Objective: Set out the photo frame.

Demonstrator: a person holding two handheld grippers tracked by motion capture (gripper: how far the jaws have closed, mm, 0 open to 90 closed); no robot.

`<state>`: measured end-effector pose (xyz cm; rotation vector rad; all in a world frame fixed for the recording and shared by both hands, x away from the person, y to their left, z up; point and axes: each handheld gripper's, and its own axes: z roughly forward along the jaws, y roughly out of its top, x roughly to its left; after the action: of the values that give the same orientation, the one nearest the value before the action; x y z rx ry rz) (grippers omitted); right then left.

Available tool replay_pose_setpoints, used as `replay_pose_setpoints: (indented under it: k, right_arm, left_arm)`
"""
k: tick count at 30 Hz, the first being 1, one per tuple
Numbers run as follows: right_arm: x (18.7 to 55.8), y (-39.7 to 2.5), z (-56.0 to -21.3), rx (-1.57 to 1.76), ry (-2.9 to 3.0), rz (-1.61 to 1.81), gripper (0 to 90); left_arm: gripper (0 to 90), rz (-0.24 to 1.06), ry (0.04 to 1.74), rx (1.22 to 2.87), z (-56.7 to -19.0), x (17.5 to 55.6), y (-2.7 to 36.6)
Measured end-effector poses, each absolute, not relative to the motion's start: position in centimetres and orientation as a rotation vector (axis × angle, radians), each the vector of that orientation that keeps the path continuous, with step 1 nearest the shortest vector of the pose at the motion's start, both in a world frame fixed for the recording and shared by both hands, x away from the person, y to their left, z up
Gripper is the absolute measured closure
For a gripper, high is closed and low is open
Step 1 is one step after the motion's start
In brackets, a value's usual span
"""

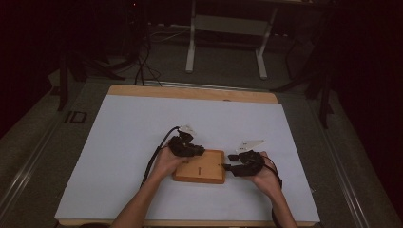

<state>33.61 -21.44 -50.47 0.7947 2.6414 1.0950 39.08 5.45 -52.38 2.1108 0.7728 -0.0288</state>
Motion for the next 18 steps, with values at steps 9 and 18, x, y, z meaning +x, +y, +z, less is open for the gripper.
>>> replay_pose_setpoints:
  k: [9, 18]
  right_arm:
    - [32.6, -22.1, -50.5, 0.77, 2.651, 1.089, 51.1]
    - [31.5, -22.3, -50.3, 0.729, 2.684, 1.119, 49.6]
  left_arm:
    - [83.5, -0.102, 0.797, 2.108, -52.3, 39.9, 5.6]
    - [83.6, -0.149, 0.815, 2.11, -52.2, 40.5, 5.6]
